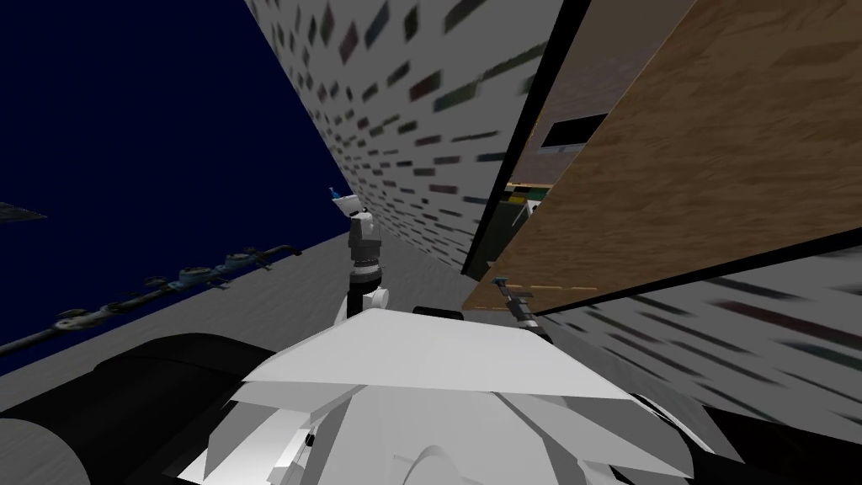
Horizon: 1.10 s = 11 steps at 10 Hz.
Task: Pull the door open
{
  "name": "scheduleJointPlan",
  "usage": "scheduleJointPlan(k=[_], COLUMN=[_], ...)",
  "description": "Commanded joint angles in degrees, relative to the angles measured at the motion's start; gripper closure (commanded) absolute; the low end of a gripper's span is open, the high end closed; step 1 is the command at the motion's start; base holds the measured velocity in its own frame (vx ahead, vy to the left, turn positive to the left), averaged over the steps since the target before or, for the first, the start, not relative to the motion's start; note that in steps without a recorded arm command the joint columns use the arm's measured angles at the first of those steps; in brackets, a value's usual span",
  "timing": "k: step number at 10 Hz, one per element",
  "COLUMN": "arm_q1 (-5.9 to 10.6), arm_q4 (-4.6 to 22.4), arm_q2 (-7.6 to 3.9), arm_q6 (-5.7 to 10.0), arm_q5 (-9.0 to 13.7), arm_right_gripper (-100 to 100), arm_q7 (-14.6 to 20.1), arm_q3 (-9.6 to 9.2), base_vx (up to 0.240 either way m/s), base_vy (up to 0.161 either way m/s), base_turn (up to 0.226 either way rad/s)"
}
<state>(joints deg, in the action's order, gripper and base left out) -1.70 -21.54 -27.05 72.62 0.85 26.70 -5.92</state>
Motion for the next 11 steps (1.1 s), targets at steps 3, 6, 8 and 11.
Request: scheduleJointPlan(k=[3, 6, 8, 11], arm_q1=[-0.48, -1.14, -1.42, -1.99], arm_q4=[0.87, 1.33, 1.72, 2.51], arm_q2=[-0.56, -0.78, -0.95, -1.29], arm_q6=[1.82, 2.94, 3.64, 5.07], arm_q5=[-0.04, -0.05, -0.01, 0.06], arm_right_gripper=[100, 100, 100, 100], arm_q7=[0.50, 0.68, 0.77, 0.93], arm_q3=[-0.13, -0.25, -0.25, -0.27], base_vx=[-0.109, -0.166, -0.131, -0.211], base_vy=[-0.043, -0.074, -0.057, -0.093], base_turn=[0.099, 0.162, 0.108, 0.209])
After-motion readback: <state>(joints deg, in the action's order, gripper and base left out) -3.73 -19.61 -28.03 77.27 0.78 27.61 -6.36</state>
